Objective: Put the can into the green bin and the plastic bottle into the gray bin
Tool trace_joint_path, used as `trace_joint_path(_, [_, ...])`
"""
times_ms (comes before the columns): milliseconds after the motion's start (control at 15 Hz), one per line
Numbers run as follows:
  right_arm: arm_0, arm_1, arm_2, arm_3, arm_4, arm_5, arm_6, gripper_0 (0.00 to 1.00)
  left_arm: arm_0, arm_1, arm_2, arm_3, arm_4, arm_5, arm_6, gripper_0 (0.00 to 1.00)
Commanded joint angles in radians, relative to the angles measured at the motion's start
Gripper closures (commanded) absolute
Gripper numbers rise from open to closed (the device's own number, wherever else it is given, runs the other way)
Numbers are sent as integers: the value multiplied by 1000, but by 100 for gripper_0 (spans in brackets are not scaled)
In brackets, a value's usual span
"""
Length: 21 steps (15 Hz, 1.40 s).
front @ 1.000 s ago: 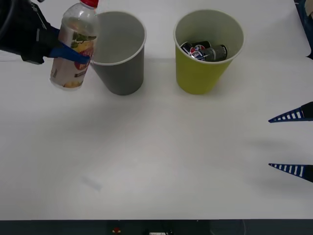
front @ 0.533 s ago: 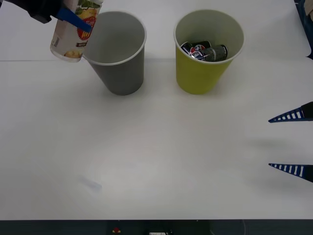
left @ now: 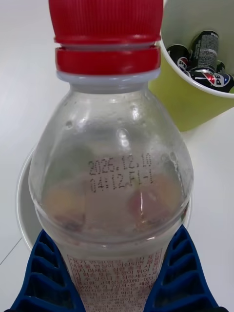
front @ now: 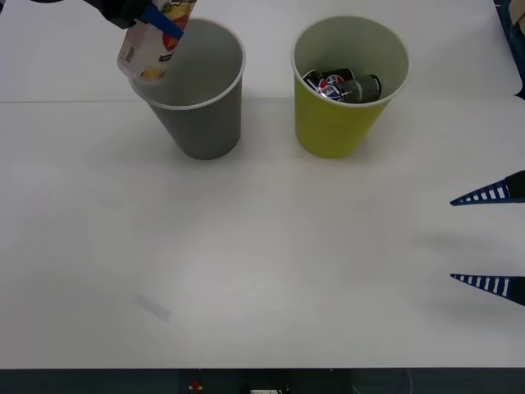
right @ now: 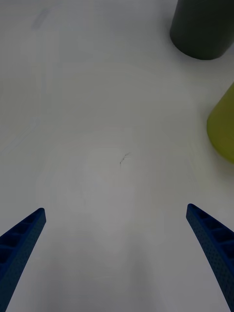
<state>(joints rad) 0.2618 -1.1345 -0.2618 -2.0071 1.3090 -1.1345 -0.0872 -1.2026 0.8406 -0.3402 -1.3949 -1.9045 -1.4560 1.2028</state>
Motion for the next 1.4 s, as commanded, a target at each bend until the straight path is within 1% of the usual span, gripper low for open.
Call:
trace_joint_path(67, [0, 0, 0, 0, 0, 0, 0, 0, 0, -9, -31, 8, -11, 48, 3, 100])
trace_joint_path(200, [0, 0, 0, 0, 0, 0, 0, 0, 0, -11, -31, 7, -16, 48, -5, 100])
trace_joint_path(267, [0, 0, 0, 0, 0, 0, 0, 0, -2, -14, -31, 8, -16, 48, -17, 62])
trace_joint_path(333, [0, 0, 0, 0, 0, 0, 0, 0, 0, -12, -31, 8, -13, 48, -22, 21])
trace_joint_path(400, [0, 0, 0, 0, 0, 0, 0, 0, 0, -14, -31, 7, -10, 48, -23, 0])
trace_joint_path(467, [0, 0, 0, 0, 0, 0, 0, 0, 0, -14, -31, 7, -5, 48, -48, 0])
trace_joint_path(733, [0, 0, 0, 0, 0, 0, 0, 0, 0, -12, -31, -1, 30, 48, -81, 0])
trace_joint_path(800, [0, 0, 0, 0, 0, 0, 0, 0, 3, 0, -31, -13, 45, 48, -92, 0])
trace_joint_path(933, [0, 0, 0, 0, 0, 0, 0, 0, 15, 31, -31, -22, 110, 46, -111, 0])
trace_joint_path(1200, [0, 0, 0, 0, 0, 0, 0, 0, 106, 107, 21, -24, 280, 55, -301, 0])
trace_joint_path(1333, [0, 0, 0, 0, 0, 0, 0, 0, 156, 135, 53, -27, 344, 54, -394, 0])
trace_joint_path(1400, [0, 0, 0, 0, 0, 0, 0, 0, 199, 152, 86, -41, 375, 54, -454, 0])
